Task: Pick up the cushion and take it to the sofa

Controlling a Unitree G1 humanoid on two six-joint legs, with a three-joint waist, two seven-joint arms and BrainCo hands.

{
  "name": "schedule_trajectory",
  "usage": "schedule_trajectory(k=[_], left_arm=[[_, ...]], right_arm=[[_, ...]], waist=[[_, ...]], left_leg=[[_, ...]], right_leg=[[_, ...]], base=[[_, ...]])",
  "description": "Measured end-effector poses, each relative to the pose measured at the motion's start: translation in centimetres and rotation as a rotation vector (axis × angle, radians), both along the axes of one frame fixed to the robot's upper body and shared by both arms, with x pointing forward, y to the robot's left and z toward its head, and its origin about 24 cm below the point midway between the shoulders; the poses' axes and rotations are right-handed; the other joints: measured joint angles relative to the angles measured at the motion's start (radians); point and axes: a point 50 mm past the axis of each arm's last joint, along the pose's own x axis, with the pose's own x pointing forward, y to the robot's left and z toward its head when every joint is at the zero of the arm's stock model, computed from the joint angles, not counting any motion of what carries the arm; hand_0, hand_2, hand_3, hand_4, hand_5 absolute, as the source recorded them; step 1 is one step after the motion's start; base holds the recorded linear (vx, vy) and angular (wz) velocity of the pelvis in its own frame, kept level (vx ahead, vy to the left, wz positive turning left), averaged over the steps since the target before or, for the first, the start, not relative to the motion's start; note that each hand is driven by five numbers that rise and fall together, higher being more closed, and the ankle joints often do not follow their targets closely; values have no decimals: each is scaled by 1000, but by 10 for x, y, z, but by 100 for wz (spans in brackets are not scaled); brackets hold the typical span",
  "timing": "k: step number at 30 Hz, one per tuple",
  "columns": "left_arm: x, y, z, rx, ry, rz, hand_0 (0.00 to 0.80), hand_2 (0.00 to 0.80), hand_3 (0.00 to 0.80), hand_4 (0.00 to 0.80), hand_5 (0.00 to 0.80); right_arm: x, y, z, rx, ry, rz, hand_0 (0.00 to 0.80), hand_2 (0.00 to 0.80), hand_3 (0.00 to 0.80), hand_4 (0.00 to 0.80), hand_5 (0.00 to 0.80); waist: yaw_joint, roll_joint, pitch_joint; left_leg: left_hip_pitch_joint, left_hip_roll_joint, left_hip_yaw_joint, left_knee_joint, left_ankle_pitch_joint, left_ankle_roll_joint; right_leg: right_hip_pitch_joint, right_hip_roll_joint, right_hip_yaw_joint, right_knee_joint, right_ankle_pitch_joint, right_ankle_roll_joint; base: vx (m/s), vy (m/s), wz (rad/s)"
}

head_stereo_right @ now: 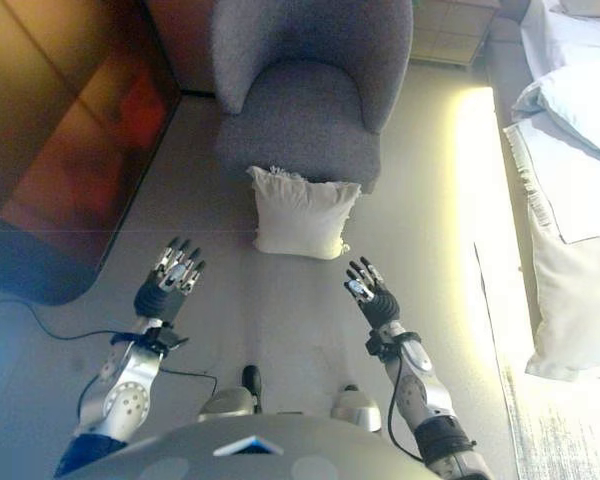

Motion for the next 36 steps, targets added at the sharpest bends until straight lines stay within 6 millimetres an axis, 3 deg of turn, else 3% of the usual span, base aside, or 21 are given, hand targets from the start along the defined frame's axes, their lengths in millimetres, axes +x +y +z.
schedule_trajectory(k=[4,5,7,9,12,13,14,15,16,17,18,19,22,24,25,27,28,30,32,34,36], left_arm=[[22,-7,4,-14,-34,-32,0,0,0,0,0],[27,-10,7,-20,-56,-51,0,0,0,0,0],[29,-9,11,-20,-75,-61,0,0,0,0,0],[29,-5,15,-31,-91,-51,0,0,0,0,0],[16,4,7,-28,-41,-28,0,0,0,0,0],[17,10,10,1,-41,-36,0,0,0,0,0],[21,15,15,29,-53,-48,0,0,0,0,0],[19,9,6,-4,-20,-42,0,0,0,0,0],[19,2,3,-27,-12,-57,0,0,0,0,0],[17,-1,1,-47,-7,-49,0,0,0,0,0],[14,-3,-1,-57,-4,-52,0,0,0,0,0],[15,-2,1,-50,-10,-61,0,0,0,0,0],[15,-6,0,-59,-13,-84,0,0,0,0,0],[7,-6,-5,-64,6,-82,0,0,0,0,0],[2,-7,-7,-70,18,-79,0,0,0,0,0],[-15,-9,-15,-88,66,-57,0,0,0,0,0],[-17,-8,-15,-86,69,-48,0,0,0,0,0],[-15,-8,-13,-88,60,-36,0,0,0,0,0],[-6,-12,-9,-95,36,-27,0,0,0,0,0],[4,-17,-4,-100,9,-45,0,0,0,0,0],[13,-20,3,-101,-24,-61,0,0,0,0,0]], right_arm=[[12,0,7,-9,-39,-16,0,0,0,0,0],[11,-2,8,-13,-44,-28,0,0,0,0,0],[6,2,4,-2,-24,-36,0,0,0,0,0],[5,2,4,2,-31,-42,0,0,0,0,0],[4,1,3,0,-26,-47,0,0,0,0,0],[5,5,4,21,-31,-60,0,0,0,0,0],[7,6,9,40,-55,-80,0,0,0,0,0],[10,-4,14,11,-75,-79,0,0,0,0,0],[9,-12,15,-10,-74,-93,0,0,0,0,0],[4,-15,10,-19,-39,-91,0,0,0,0,0],[2,-15,9,-22,-26,-85,0,0,0,0,0],[1,-15,9,-20,-30,-81,0,0,0,0,0],[-8,-14,3,-10,5,-93,0,0,0,0,0],[-11,-9,0,10,12,-94,0,0,0,0,0],[-12,-9,0,12,11,-88,0,0,0,0,0],[-11,-11,1,5,6,-82,0,0,0,0,0],[-7,-10,3,6,-2,-72,0,0,0,0,0],[-1,-11,6,-2,-26,-49,0,0,0,0,0],[9,-13,7,-22,-38,-32,0,0,0,0,0],[11,-13,6,-31,-35,-28,0,0,0,0,0],[9,-14,5,-35,-32,-32,0,0,0,0,0]], waist=[[-3,25,56],[-2,36,71],[-2,40,77],[4,27,101],[4,40,96],[-7,-28,81],[-37,-100,83],[-69,-40,93],[-83,-14,108],[-77,-7,121],[-83,20,117],[-90,27,117],[-110,-27,107],[-115,-46,88],[-112,-41,75],[-115,27,32],[-110,37,28],[-107,40,18],[-91,9,5],[-85,-21,-3],[-77,-52,-7]], left_leg=[[-52,-12,-20,88,-41,30],[-61,-9,-34,109,-47,32],[-44,-25,-40,103,-48,33],[-86,-37,-40,252,-122,74],[-86,-25,-43,204,-133,70],[-98,-83,-35,229,-147,82],[-170,-146,8,534,-211,118],[-130,-124,-8,605,-356,116],[-49,-146,-62,502,-422,138],[-13,-150,-101,462,-412,158],[-18,-127,-134,442,-397,146],[-16,-117,-167,410,-383,146],[56,-120,-223,308,-352,113],[116,-111,-251,265,-382,97],[143,-98,-244,255,-396,81],[191,-33,-188,257,-409,25],[172,-10,-139,337,-396,-2],[102,11,-75,552,-326,-51],[-9,39,-45,810,-131,-67],[-97,72,-36,956,-110,-46],[-160,81,-38,918,-112,-41]], right_leg=[[-133,-36,-5,287,-32,1],[-181,-46,0,394,-25,-10],[-242,-63,-1,514,28,-77],[-281,-95,15,609,43,-75],[-276,-57,17,495,11,-46],[-270,-85,25,348,-30,-31],[-265,-148,66,241,-38,47],[-250,-118,62,273,2,61],[-288,-114,76,376,-33,70],[-356,-81,81,470,-91,65],[-408,-26,48,445,-92,42],[-444,0,20,384,-66,49],[-460,8,-39,176,70,29],[-432,5,-47,159,102,11],[-430,9,-56,181,132,-21],[-426,60,-81,248,147,-77],[-408,75,-79,259,130,-166],[-367,96,-82,263,95,-192],[-316,106,-52,235,69,-219],[-236,109,-54,183,55,-238],[-177,108,-43,129,46,-245]], base=[[2,196,11],[90,122,28],[152,66,28],[243,-42,0],[400,-129,5],[454,-68,28],[457,-14,54],[472,10,43],[510,-15,-13],[476,-39,-52],[493,-63,-45],[488,-78,10],[457,-99,46],[458,-151,51],[359,-154,32],[359,-204,17],[353,-239,4],[397,-244,-29],[339,-102,-62],[319,63,-31],[357,150,-12]])
